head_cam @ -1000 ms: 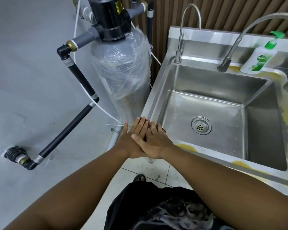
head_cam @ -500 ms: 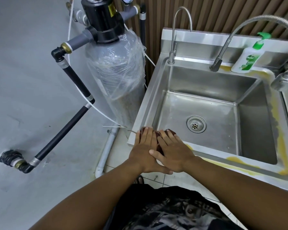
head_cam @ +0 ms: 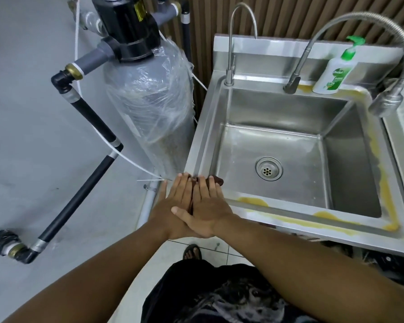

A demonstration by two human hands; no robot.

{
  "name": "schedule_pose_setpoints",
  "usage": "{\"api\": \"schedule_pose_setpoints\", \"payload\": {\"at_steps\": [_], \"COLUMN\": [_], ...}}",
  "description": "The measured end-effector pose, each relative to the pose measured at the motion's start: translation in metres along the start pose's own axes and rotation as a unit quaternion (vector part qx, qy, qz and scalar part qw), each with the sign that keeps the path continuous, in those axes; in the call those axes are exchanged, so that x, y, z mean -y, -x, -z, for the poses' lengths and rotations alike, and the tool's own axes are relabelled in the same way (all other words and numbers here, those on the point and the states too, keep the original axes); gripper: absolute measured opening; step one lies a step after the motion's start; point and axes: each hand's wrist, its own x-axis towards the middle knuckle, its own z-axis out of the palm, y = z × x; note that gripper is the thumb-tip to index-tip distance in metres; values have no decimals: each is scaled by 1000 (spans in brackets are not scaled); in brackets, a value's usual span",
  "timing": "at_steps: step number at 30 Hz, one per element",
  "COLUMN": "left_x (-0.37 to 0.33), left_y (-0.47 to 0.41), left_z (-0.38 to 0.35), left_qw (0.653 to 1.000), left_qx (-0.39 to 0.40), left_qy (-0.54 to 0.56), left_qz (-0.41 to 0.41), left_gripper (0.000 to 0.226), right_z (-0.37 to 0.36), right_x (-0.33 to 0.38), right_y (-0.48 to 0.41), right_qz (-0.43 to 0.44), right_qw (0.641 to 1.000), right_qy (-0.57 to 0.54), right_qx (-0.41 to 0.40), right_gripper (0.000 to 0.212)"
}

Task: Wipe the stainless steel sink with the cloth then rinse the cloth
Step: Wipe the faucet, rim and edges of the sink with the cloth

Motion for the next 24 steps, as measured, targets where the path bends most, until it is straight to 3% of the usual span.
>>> {"api": "schedule_pose_setpoints", "payload": {"at_steps": [5,9,24], "left_x": [-27,-49,-164], "left_y": [-3,-9,-35], "left_z": [10,10,12], "left_qw": [999,997,989], "left_qx": [-1,15,-4], "left_qy": [36,41,58], "left_qz": [-25,-57,-132], "left_gripper": [136,142,153], "right_z": [-3,-2,-11], "right_x": [-29,-54,-155], "right_y": [14,34,105], "right_qz": [20,22,-31], "right_qw": [1000,1000,998], "right_qy": [-1,-4,34], "right_qx": [-21,-22,-53], "right_gripper": [104,121,109]}}
